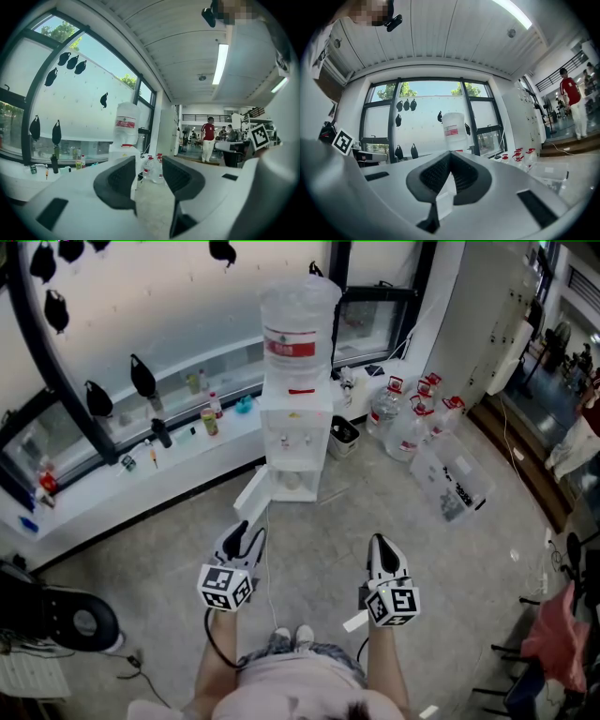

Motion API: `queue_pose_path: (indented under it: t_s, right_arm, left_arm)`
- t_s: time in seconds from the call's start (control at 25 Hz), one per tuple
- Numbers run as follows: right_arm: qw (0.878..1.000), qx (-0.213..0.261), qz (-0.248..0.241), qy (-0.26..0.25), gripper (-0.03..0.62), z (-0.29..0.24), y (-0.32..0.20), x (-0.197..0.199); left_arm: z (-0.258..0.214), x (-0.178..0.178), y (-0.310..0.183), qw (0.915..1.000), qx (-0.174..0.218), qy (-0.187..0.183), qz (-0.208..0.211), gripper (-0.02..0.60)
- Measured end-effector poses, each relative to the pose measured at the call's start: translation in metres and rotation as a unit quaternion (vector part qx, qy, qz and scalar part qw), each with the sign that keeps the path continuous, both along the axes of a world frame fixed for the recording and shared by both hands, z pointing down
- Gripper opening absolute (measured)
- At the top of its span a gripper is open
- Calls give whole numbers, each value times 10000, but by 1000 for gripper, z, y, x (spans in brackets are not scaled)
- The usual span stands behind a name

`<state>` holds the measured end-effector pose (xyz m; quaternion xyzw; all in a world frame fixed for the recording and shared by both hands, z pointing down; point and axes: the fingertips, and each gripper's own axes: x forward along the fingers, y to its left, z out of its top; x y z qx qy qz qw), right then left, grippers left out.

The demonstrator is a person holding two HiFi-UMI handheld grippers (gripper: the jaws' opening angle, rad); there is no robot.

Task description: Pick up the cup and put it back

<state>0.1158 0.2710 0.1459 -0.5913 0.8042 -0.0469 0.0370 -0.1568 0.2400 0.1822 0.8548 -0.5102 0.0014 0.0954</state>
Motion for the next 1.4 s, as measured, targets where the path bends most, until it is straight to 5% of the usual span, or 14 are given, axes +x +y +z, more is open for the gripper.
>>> queue_pose_path:
  t_s: [0.2,0.32,0.96,1.4]
  right_arm:
    - [10000,-19,31,-23,15,1,0,0]
    - [10000,-33,44,-43,15,2,0,-1]
    - [9997,-53,208,-77,15,17,-11,-30]
    - [9996,-97,246,-86,16,27,-66,-30]
  left_arm:
    - [-7,2,1,9994,135,299,100,329]
    - [-9,1,1,9985,189,503,108,365]
    - [14,-26,-17,9990,78,384,206,373]
    - [22,-24,-80,9990,47,373,229,373]
